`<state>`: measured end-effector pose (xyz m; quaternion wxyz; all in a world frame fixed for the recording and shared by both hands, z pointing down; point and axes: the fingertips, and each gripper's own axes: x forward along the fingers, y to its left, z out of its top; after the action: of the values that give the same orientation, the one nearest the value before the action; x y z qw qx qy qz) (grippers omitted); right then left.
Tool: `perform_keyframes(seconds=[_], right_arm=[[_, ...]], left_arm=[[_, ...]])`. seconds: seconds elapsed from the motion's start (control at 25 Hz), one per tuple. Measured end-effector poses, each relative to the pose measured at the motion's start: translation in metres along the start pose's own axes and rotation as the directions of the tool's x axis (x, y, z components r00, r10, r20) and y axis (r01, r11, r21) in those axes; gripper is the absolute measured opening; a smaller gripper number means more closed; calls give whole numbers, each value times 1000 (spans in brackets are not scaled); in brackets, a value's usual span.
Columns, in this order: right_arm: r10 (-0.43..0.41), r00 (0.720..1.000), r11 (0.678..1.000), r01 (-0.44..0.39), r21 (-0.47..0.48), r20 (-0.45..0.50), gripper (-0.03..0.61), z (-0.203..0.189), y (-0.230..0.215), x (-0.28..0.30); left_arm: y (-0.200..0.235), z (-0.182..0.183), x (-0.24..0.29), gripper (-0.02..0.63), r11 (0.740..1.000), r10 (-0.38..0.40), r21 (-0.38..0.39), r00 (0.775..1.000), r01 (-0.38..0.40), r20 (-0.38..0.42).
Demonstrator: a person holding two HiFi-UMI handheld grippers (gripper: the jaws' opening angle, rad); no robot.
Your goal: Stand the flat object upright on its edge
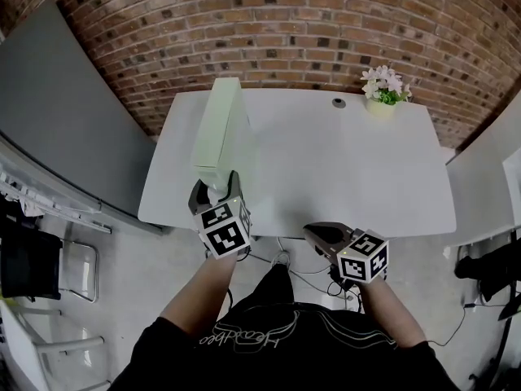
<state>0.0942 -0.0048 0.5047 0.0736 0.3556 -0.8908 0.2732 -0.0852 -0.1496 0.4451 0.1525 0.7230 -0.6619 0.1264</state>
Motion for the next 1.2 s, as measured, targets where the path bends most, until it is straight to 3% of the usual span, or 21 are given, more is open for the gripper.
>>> perform_keyframes(seconds=[1.2], right_arm=[[-81, 997, 990, 79, 118, 17, 5, 59, -129, 56]], left_arm=[[-19, 67, 164, 301, 1000, 10, -3, 1000, -10, 12]])
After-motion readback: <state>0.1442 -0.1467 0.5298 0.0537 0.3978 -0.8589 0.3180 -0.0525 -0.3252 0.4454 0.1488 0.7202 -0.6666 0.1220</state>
